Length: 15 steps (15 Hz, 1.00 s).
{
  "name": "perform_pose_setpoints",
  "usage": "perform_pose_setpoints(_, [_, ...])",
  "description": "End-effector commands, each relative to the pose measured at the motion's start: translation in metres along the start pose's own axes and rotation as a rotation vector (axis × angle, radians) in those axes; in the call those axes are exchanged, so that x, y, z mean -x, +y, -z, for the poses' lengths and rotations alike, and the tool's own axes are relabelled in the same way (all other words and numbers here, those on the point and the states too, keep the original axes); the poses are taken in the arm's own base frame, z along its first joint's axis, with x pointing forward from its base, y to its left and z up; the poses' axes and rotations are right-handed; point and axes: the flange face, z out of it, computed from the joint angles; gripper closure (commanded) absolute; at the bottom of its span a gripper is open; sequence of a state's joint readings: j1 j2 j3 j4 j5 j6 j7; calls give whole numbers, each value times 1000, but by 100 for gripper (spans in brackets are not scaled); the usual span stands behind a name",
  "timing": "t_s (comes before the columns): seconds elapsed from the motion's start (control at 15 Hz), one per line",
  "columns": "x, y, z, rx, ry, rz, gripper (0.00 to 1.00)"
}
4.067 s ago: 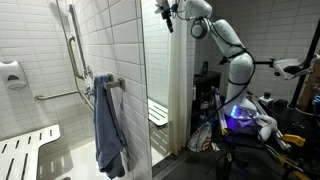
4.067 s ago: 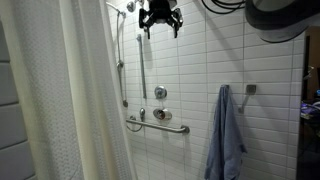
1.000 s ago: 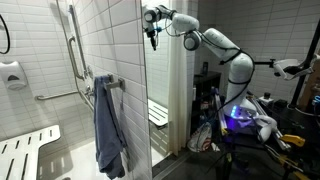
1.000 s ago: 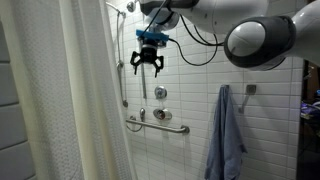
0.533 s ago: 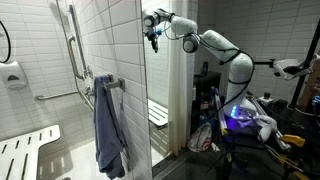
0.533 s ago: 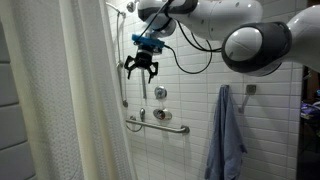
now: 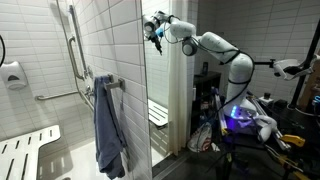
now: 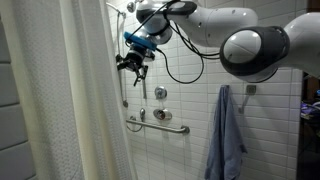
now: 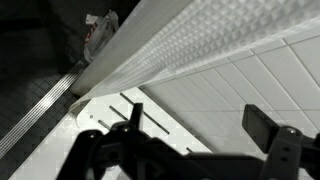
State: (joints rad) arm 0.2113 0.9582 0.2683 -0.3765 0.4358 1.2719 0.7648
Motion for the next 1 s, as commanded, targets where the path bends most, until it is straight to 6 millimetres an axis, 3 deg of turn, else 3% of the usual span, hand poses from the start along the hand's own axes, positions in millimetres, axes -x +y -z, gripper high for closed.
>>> perform_pose_setpoints(0.0, [8, -3, 3, -58, -96, -106, 0])
perform_pose_setpoints(0.4, [17, -8, 12, -115, -187, -312, 0])
perform_pose_setpoints(0.8, [24, -24, 4, -166, -273, -417, 0])
perform_pose_setpoints(0.93, [21, -18, 6, -150, -256, -387, 0])
